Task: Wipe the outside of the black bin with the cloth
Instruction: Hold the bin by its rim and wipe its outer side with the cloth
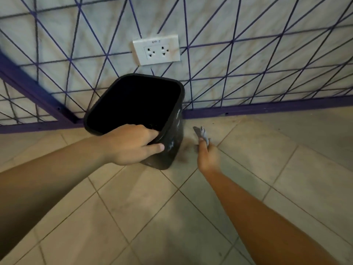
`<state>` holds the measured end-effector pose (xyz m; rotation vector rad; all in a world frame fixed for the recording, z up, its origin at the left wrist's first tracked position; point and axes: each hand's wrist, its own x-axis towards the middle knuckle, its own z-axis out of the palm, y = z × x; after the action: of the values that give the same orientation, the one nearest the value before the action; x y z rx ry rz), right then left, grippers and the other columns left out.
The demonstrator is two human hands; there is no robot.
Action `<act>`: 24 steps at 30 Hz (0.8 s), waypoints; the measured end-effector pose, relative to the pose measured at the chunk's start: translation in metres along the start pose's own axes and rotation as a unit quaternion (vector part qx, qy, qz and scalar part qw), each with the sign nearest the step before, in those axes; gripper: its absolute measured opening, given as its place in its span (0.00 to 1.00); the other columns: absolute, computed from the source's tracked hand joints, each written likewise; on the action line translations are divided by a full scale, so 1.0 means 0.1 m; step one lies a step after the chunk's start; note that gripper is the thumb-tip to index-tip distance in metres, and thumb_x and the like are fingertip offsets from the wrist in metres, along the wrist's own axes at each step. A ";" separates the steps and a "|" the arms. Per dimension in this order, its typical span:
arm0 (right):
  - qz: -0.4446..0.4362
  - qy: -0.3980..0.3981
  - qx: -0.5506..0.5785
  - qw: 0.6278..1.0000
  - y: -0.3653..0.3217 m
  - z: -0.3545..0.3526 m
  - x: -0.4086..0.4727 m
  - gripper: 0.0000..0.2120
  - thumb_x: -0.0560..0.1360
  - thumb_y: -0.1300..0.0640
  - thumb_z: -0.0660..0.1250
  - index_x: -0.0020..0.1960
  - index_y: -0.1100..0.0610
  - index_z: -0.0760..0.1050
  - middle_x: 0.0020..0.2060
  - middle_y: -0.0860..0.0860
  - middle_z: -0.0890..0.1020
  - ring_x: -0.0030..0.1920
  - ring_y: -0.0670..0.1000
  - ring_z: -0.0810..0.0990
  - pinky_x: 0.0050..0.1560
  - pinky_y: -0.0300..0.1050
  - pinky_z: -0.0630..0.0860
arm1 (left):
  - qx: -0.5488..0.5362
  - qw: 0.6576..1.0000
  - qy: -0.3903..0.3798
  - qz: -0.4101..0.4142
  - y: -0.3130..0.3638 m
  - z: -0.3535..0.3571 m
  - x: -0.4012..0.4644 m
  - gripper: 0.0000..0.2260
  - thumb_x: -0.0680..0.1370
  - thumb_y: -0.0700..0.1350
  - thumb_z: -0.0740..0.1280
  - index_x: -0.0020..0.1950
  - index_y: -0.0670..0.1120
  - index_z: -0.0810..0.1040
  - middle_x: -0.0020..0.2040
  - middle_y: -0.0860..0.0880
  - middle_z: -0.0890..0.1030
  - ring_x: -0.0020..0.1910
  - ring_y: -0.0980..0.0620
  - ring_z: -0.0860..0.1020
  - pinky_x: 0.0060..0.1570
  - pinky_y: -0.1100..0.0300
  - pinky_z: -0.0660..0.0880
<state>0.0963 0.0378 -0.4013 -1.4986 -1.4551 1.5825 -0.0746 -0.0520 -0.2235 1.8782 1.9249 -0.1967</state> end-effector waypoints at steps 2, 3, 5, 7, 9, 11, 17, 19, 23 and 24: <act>0.033 -0.001 0.040 0.999 0.00 0.11 -0.17 0.19 0.92 0.57 0.57 0.76 0.66 0.75 0.53 0.57 0.84 0.47 0.49 0.81 0.39 0.27 0.74 | 0.015 1.000 -0.009 -0.018 -0.11 0.02 -0.10 0.09 0.82 0.54 0.60 0.49 0.51 0.75 0.38 0.54 0.78 0.38 0.56 0.77 0.44 0.51 0.76; 0.051 -0.002 0.051 0.997 0.02 0.18 -0.25 0.17 0.92 0.57 0.57 0.74 0.65 0.76 0.49 0.53 0.83 0.45 0.46 0.80 0.41 0.26 0.75 | 0.026 0.999 -0.008 -0.025 -0.15 0.04 -0.15 0.08 0.81 0.53 0.60 0.47 0.52 0.74 0.37 0.53 0.77 0.36 0.54 0.76 0.42 0.50 0.75; 0.083 -0.019 0.075 0.994 0.05 0.32 -0.44 0.17 0.92 0.56 0.57 0.73 0.65 0.76 0.50 0.53 0.82 0.48 0.48 0.80 0.53 0.36 0.76 | 0.051 0.998 0.001 -0.033 -0.18 0.07 -0.22 0.08 0.81 0.53 0.60 0.43 0.54 0.71 0.33 0.53 0.75 0.33 0.55 0.74 0.35 0.54 0.71; 0.113 -0.038 0.093 0.989 0.10 0.44 -0.61 0.15 0.92 0.55 0.56 0.69 0.63 0.76 0.57 0.57 0.81 0.55 0.53 0.79 0.60 0.43 0.71 | 0.062 0.997 0.026 -0.030 -0.19 0.11 -0.25 0.11 0.82 0.57 0.57 0.47 0.51 0.72 0.34 0.54 0.74 0.33 0.55 0.74 0.33 0.57 0.68; 0.161 -0.039 0.111 0.980 0.09 0.54 -0.78 0.11 0.93 0.53 0.54 0.66 0.55 0.73 0.59 0.56 0.79 0.58 0.53 0.76 0.59 0.43 0.68 | 0.059 0.996 0.049 -0.034 -0.16 0.13 -0.25 0.18 0.81 0.62 0.52 0.52 0.50 0.72 0.37 0.54 0.75 0.36 0.54 0.75 0.35 0.58 0.69; 0.197 -0.027 0.127 0.972 0.08 0.61 -0.87 0.17 0.93 0.50 0.54 0.73 0.57 0.75 0.57 0.56 0.81 0.54 0.52 0.77 0.56 0.43 0.69 | 0.054 0.996 0.059 -0.037 -0.13 0.17 -0.21 0.19 0.82 0.61 0.50 0.52 0.49 0.72 0.37 0.53 0.75 0.36 0.54 0.75 0.36 0.57 0.71; 0.195 0.017 0.172 0.965 0.07 0.74 -0.88 0.24 0.93 0.48 0.53 0.81 0.61 0.73 0.63 0.56 0.80 0.68 0.57 0.80 0.63 0.44 0.70 | 0.010 0.995 0.092 -0.034 -0.03 0.21 -0.11 0.22 0.83 0.58 0.52 0.38 0.47 0.73 0.31 0.46 0.76 0.30 0.51 0.76 0.36 0.49 0.76; 0.176 0.017 0.218 0.960 0.03 0.81 -0.80 0.24 0.92 0.47 0.53 0.81 0.60 0.73 0.66 0.56 0.81 0.69 0.56 0.81 0.59 0.41 0.74 | 0.013 0.994 0.103 -0.039 0.00 0.21 -0.08 0.22 0.84 0.56 0.52 0.35 0.47 0.71 0.28 0.48 0.72 0.26 0.53 0.72 0.30 0.55 0.68; 0.155 -0.041 0.315 0.935 0.01 1.20 -0.61 0.35 0.90 0.35 0.52 0.85 0.60 0.67 0.59 0.52 0.80 0.49 0.44 0.75 0.42 0.33 0.71 | 0.009 0.994 0.104 -0.042 -0.03 0.21 -0.07 0.22 0.84 0.56 0.52 0.34 0.47 0.70 0.25 0.49 0.71 0.24 0.52 0.71 0.30 0.56 0.66; 0.149 -0.041 0.321 0.934 0.05 1.34 -0.60 0.43 0.85 0.27 0.54 0.88 0.57 0.62 0.67 0.52 0.79 0.53 0.44 0.73 0.44 0.35 0.67 | 0.004 0.994 0.104 -0.042 -0.05 0.22 -0.05 0.23 0.83 0.56 0.52 0.34 0.47 0.71 0.25 0.49 0.72 0.24 0.52 0.72 0.30 0.55 0.67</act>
<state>-0.0107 -0.0629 -0.4088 -1.2941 -0.6407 2.0580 -0.0748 -0.0657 -0.2415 1.8887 2.1458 -0.0353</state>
